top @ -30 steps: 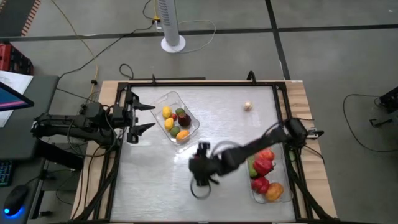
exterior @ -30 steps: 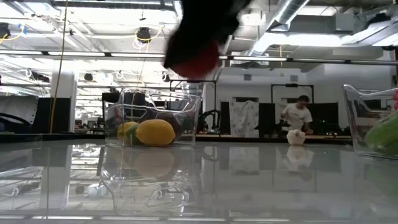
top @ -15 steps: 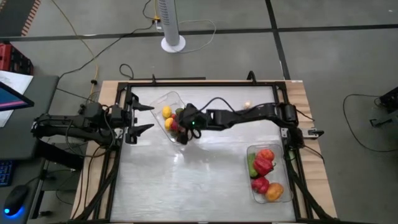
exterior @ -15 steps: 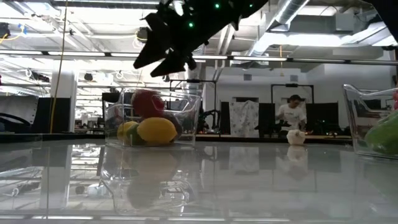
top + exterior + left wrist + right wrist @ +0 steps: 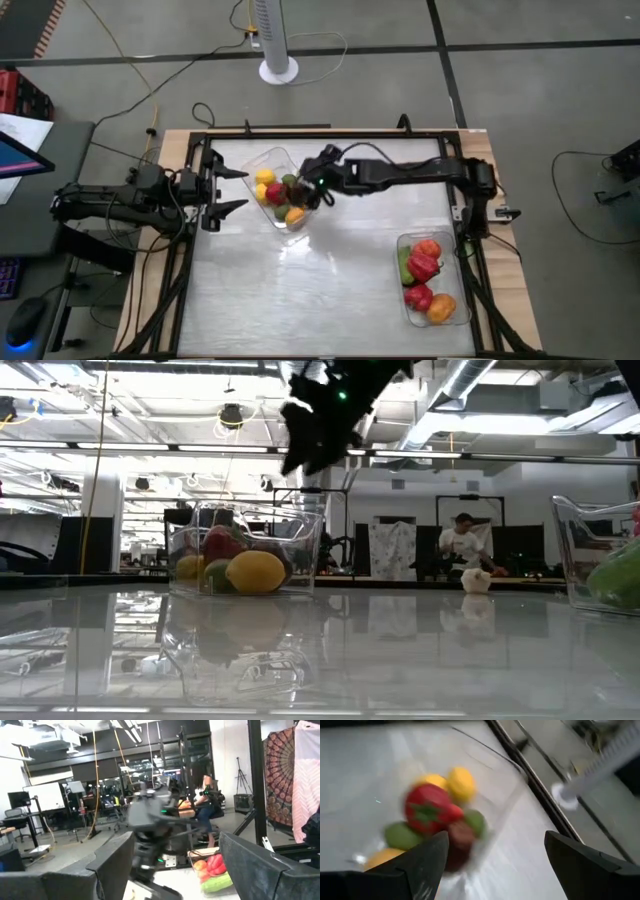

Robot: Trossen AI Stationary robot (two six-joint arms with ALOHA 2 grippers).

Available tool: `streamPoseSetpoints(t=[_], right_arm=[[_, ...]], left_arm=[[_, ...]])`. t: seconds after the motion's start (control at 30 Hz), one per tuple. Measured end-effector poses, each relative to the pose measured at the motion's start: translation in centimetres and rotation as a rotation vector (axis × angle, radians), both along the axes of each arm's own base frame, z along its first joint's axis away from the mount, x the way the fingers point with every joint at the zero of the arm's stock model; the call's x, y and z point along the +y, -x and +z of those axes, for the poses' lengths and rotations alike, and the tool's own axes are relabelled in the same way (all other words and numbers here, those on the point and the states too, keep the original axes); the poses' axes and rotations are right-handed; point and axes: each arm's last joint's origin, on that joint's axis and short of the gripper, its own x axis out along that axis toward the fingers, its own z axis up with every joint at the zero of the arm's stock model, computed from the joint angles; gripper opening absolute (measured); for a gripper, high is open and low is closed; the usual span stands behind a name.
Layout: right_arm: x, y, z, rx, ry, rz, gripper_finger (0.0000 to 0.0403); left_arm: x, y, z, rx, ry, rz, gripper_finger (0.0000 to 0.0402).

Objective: Sort produce into baskets
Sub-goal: Put the white garlic into the bottom transparent bin

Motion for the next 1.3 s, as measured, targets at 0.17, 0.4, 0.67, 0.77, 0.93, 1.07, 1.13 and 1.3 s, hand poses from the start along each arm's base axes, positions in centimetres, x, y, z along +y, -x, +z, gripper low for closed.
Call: streamPoseSetpoints(t=[0.17, 0.4, 0.67, 0.77, 0.93, 1.07, 1.13, 1.3], right_arm=[[-4.2, 2.5, -0.8, 0.141, -0.063, -0.186, 0.0358], [-9.0, 6.8, -5.7, 0.305, -0.189, -0.480, 0.0346], [-10.3, 11.1, -8.3, 0.514, -0.157, -0.756, 0.0327], [-10.1, 11.3, -8.3, 0.538, -0.158, -0.764, 0.0326], [-10.9, 12.4, -8.4, 0.584, -0.248, -0.804, 0.0326], [-11.3, 13.2, -8.4, 0.623, -0.264, -0.841, 0.0326], [-11.5, 13.3, -8.3, 0.612, -0.271, -0.843, 0.0326], [-12.2, 13.6, -8.4, 0.605, -0.329, -0.833, 0.0326]], left_arm=[[0.0, 0.0, 0.0, 0.002, 0.007, -0.004, 0.0278], [0.0, 0.0, -0.2, 0.022, 0.009, -0.004, 0.0278], [0.0, 0.0, -0.2, 0.023, 0.001, 0.009, 0.0278], [0.0, 0.0, -0.2, 0.022, -0.005, 0.018, 0.0278], [0.0, 0.0, -0.3, 0.027, -0.004, 0.019, 0.0278], [0.0, -0.1, -0.4, 0.043, -0.004, 0.019, 0.0278], [0.0, -0.1, -0.4, 0.045, -0.004, 0.019, 0.0278], [0.0, -0.1, -0.5, 0.057, 0.012, 0.017, 0.0278]])
